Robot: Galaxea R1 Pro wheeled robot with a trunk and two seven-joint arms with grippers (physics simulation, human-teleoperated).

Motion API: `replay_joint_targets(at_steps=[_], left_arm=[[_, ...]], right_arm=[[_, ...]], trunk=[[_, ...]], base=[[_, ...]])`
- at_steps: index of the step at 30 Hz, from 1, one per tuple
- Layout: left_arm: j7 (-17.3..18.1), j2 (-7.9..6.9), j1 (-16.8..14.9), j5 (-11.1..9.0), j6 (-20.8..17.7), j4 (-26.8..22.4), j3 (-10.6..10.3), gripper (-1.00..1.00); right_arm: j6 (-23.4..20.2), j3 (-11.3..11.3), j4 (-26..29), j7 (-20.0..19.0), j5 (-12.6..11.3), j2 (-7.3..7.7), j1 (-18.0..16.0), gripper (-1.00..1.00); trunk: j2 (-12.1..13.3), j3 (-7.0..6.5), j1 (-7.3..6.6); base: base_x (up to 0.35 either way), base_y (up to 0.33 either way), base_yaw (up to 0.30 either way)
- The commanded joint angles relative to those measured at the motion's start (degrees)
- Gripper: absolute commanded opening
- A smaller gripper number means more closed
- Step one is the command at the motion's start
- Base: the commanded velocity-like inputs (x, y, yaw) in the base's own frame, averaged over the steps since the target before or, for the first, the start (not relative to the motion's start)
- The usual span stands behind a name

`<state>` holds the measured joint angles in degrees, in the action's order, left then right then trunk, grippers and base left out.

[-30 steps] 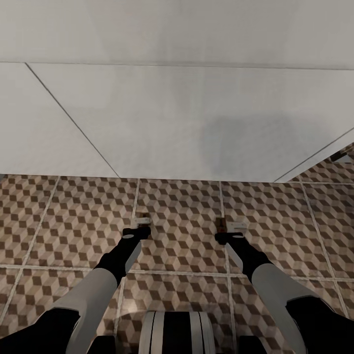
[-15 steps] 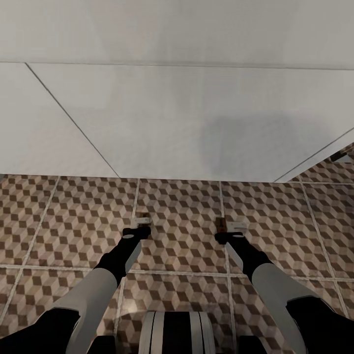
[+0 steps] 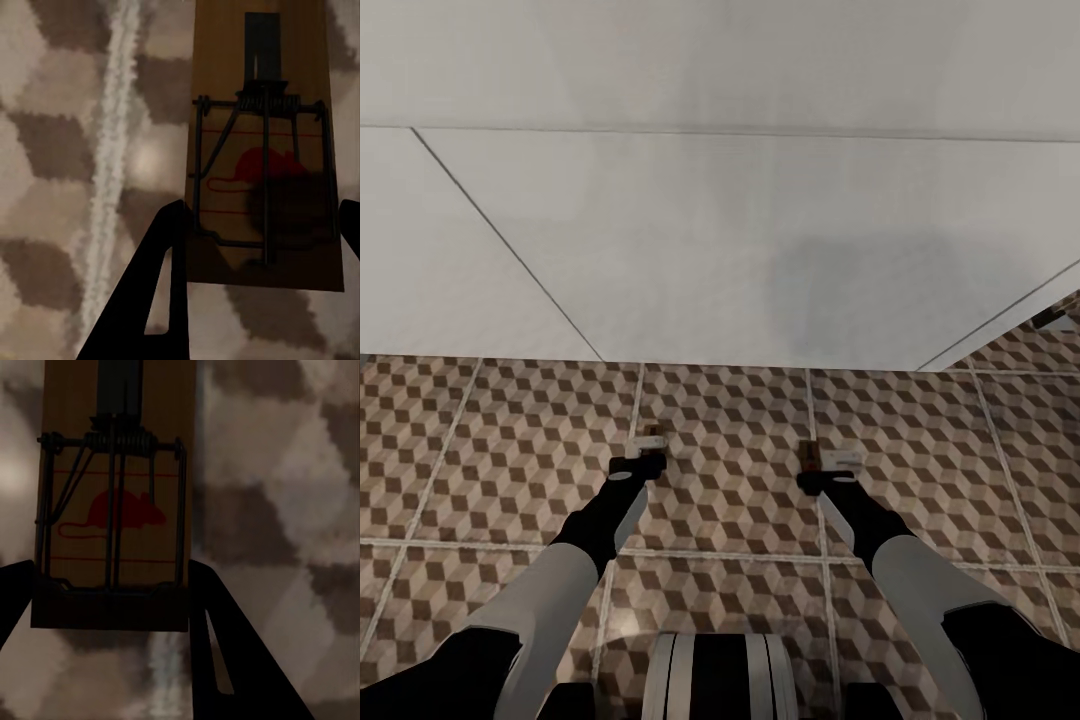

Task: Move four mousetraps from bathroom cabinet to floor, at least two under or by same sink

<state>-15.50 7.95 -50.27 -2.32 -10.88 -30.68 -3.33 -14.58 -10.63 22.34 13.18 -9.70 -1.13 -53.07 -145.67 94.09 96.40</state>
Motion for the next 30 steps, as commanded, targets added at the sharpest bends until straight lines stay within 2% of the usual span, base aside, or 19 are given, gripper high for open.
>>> replay_joint_targets(at_steps=[1, 5, 11, 16, 30], left_arm=[[-0.5, -0.04, 0.0, -0.2, -0.4, -0.1, -0.4, -1.00], [-0.4, -0.07, 0.0, -0.1, -0.3, -0.2, -0.4, -1.00], [-0.4, -0.05, 0.0, -0.1, -0.3, -0.2, -0.5, -1.00], [-0.4, -0.15, 0.0, -0.1, -0.3, -0.2, -0.6, -1.00], [-0.4, -0.18, 0.0, -0.1, -0.3, -0.1, -0.6, -1.00]], right_arm=[[-0.2, -0.5, 0.1, 0.4, -0.8, 0.03, 0.0, -1.00], [0.4, -0.5, 0.2, 0.7, -0.7, -0.01, 0.0, -1.00], [4.4, -0.5, 1.8, 1.7, -0.7, -0.01, 0.0, -1.00], [5.5, -0.5, 2.2, 3.4, -0.7, -0.09, 0.0, -1.00], [7.9, -0.4, 2.3, 3.8, -0.7, -0.07, 0.0, -1.00]], trunk=[[0.0, 0.03, -0.01], [0.0, 0.03, -0.01], [0.0, 0.03, -0.01], [0.0, 0.03, -0.01], [0.0, 0.03, -0.01]], base=[[0.000, 0.000, 0.000], [0.000, 0.000, 0.000], [0.000, 0.000, 0.000], [0.000, 0.000, 0.000], [0.034, 0.000, 0.000]])
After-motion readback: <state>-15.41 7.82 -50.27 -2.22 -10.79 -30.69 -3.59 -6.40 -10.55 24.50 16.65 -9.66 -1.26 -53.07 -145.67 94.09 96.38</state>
